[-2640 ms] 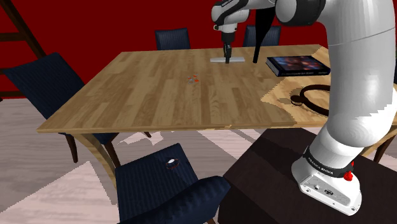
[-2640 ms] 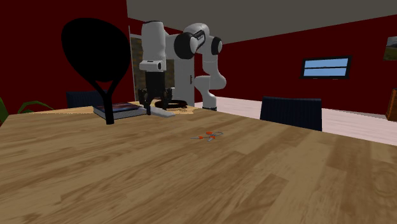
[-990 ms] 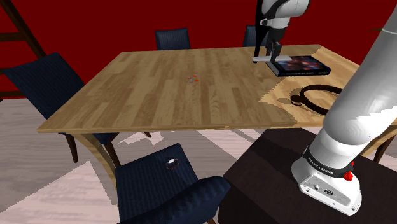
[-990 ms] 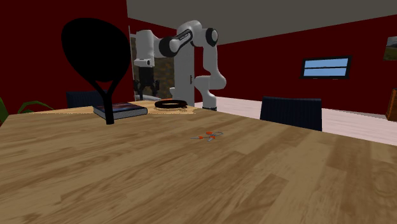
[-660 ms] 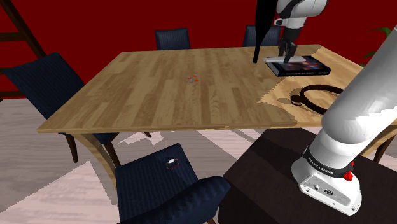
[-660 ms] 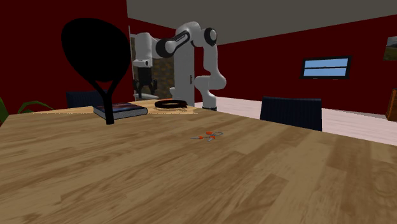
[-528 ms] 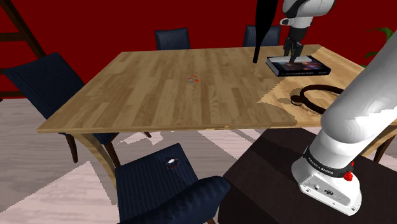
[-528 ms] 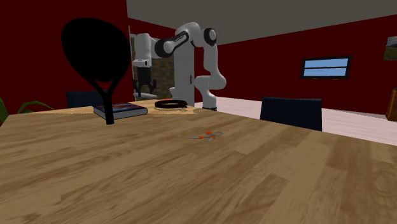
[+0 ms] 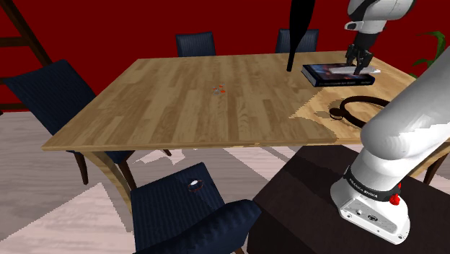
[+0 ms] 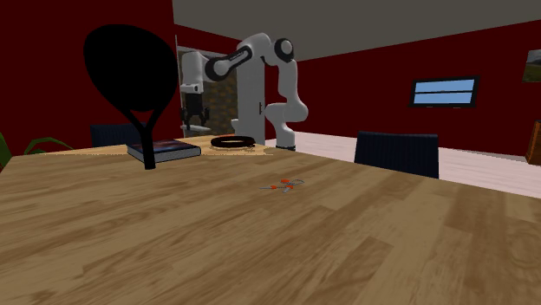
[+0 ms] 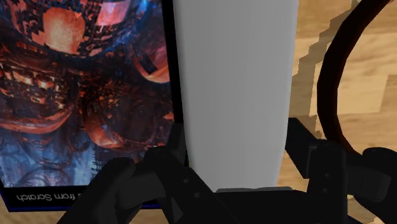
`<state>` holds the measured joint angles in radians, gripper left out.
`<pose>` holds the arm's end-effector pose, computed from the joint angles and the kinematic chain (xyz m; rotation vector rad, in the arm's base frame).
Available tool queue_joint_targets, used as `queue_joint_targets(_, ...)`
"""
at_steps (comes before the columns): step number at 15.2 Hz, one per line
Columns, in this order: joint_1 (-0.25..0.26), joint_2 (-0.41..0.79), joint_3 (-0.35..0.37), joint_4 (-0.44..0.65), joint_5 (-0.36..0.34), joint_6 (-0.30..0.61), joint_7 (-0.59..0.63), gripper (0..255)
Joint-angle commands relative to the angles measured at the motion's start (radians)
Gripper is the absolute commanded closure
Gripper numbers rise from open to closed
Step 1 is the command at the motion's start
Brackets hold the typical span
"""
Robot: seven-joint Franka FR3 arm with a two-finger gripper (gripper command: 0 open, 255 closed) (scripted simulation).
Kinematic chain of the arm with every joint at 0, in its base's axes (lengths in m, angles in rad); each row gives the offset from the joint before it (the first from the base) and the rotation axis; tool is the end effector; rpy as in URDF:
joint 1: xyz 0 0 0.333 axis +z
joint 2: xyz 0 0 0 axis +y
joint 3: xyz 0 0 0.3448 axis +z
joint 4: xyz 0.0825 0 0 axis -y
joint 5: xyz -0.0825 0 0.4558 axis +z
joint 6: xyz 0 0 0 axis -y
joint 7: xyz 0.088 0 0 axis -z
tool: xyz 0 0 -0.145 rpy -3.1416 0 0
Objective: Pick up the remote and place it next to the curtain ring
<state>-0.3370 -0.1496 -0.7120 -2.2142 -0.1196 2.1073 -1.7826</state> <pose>0.2731 -0.4972 0.3807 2.8843 1.2186 -0.0061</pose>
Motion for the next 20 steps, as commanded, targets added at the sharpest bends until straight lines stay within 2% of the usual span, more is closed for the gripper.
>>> queue_joint_targets(1, -0.022, -0.015, -0.025, -0.006, -0.014, -0.003, -0.041, 255)
queue_joint_targets(6, -0.072, -0.009, -0.103, 0.009, -0.018, -0.005, -0.168, 255)
queue_joint_targets(11, -0.114, 0.036, -0.192, 0.052, 0.013, -0.007, -0.318, 255)
queue_joint_targets(15, -0.148, 0.108, -0.266, 0.106, 0.079, -0.012, -0.462, 255)
queue_joint_targets(20, -0.225, 0.248, -0.329, 0.198, 0.217, -0.032, -0.666, 255)
